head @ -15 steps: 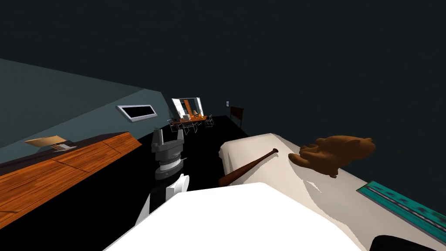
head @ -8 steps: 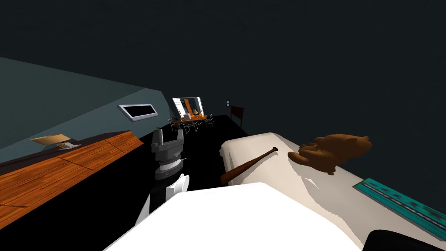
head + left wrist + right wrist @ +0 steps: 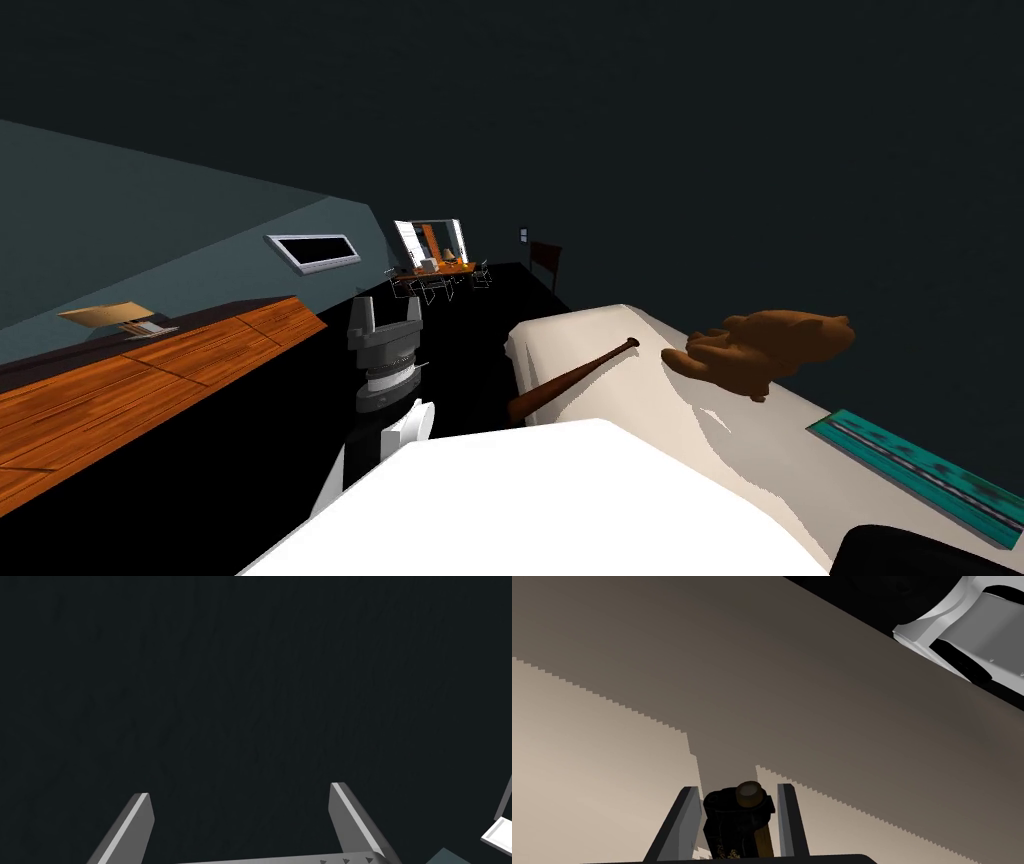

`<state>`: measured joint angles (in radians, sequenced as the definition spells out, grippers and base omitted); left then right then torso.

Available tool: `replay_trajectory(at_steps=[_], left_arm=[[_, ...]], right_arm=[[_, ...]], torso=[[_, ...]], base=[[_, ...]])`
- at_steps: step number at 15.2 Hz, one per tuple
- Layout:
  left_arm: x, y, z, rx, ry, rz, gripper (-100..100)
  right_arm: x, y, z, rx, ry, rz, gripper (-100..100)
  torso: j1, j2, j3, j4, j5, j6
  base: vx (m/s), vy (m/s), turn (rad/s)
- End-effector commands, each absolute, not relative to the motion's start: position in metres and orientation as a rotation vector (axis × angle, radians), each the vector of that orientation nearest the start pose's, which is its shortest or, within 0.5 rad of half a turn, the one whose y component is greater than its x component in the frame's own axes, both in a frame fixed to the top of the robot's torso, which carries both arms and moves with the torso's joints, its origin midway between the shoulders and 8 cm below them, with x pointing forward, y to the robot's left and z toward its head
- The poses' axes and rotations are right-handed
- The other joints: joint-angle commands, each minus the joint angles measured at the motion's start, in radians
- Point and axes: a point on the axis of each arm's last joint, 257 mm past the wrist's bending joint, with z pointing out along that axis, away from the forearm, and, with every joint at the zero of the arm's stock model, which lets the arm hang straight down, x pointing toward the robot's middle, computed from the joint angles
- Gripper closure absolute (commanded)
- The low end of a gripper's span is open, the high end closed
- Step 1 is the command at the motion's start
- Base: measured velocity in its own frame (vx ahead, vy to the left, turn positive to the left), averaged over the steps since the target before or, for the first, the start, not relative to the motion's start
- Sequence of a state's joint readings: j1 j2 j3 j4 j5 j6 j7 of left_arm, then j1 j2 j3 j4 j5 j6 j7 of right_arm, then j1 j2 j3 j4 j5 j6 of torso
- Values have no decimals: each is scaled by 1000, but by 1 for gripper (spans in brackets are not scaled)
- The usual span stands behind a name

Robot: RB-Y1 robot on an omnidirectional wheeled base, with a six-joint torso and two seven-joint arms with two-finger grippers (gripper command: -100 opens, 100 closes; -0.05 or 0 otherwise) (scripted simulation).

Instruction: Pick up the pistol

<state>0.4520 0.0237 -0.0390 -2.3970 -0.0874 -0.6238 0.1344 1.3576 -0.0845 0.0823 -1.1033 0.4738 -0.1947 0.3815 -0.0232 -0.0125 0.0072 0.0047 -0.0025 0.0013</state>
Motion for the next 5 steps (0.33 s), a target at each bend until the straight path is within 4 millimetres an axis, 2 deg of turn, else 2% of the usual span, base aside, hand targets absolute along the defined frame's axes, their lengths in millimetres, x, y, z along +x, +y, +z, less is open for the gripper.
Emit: replay_trajectory(at_steps=[1, 4, 5], left_arm=[[296, 237, 106, -400, 463, -1490, 0], [296, 237, 106, -400, 463, -1490, 0], [296, 237, 106, -400, 463, -1490, 0]], right_arm=[[-353, -233, -515, 1449, 2767, -183, 100], [-362, -225, -502, 1451, 2778, -184, 100], [-358, -228, -506, 1450, 2775, -183, 100]], torso=[[0, 0, 0, 0, 0, 0], [-3, -5, -3, -1, 0, 0], [-3, -6, -4, -2, 0, 0]], base=[[80, -55, -21], [83, -61, -9], [46, -33, -2]])
